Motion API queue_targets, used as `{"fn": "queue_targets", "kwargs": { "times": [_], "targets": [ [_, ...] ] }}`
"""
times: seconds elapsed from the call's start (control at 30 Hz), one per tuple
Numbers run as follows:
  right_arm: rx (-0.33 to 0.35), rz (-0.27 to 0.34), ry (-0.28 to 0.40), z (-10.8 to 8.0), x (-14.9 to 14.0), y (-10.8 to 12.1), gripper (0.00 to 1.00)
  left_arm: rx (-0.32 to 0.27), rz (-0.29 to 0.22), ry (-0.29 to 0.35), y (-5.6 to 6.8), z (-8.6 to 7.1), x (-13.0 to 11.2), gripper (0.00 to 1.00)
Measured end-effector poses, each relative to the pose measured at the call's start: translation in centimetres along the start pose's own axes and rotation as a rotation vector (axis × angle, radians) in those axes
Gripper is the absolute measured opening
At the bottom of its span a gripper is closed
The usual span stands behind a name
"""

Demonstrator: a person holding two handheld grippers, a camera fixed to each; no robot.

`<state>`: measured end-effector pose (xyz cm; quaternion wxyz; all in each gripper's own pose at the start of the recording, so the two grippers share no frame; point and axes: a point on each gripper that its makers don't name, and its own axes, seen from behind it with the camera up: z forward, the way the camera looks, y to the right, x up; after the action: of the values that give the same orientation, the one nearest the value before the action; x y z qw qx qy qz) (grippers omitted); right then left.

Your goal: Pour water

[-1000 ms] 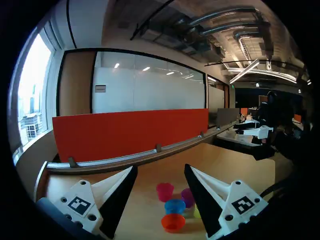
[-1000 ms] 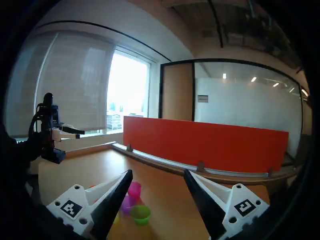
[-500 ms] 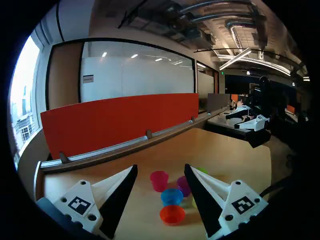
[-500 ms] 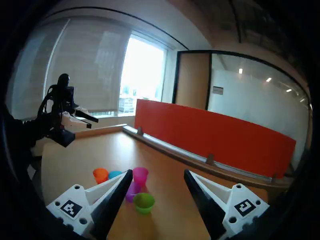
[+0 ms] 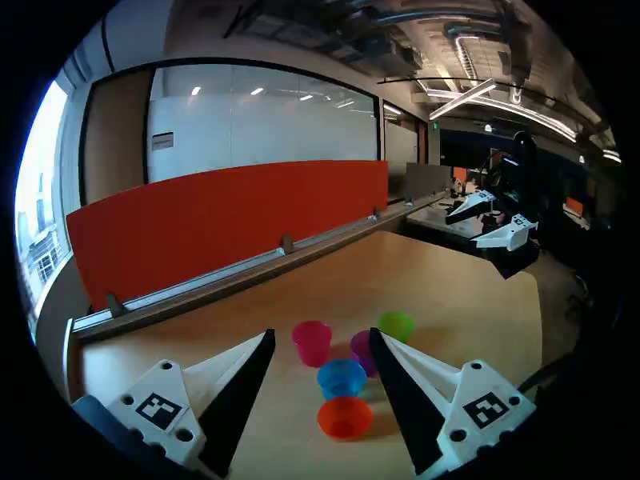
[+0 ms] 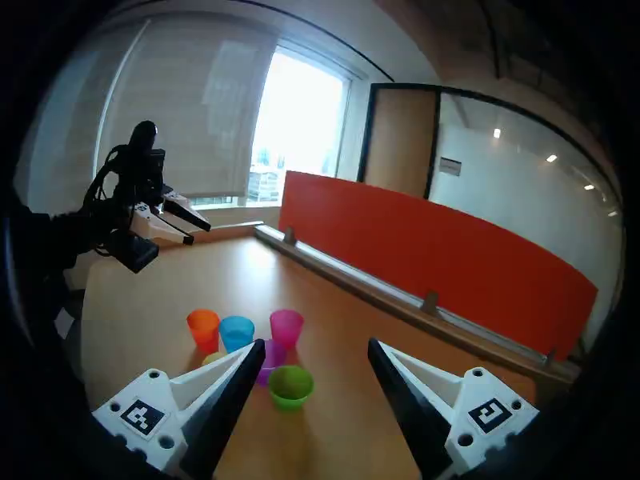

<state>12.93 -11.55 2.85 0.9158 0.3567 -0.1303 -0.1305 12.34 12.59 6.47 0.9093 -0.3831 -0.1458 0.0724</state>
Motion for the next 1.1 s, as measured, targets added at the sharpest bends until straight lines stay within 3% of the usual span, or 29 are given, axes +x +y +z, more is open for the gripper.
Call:
{"fn": "queue_targets", "kwargs": {
  "times": [0.5,1.1],
  "targets": [
    [0.02,0.013,-0.063,2.3,-3.8,0.2,1.0,-0.049,0.001,-0.088,0.0,3.4,-4.0,0.86],
    [0.063,0.017,-0.112,5.1,-6.7,0.0,1.0,-0.113,0.049,-0.211,0.8,6.4,-7.8,0.86]
  ]
}}
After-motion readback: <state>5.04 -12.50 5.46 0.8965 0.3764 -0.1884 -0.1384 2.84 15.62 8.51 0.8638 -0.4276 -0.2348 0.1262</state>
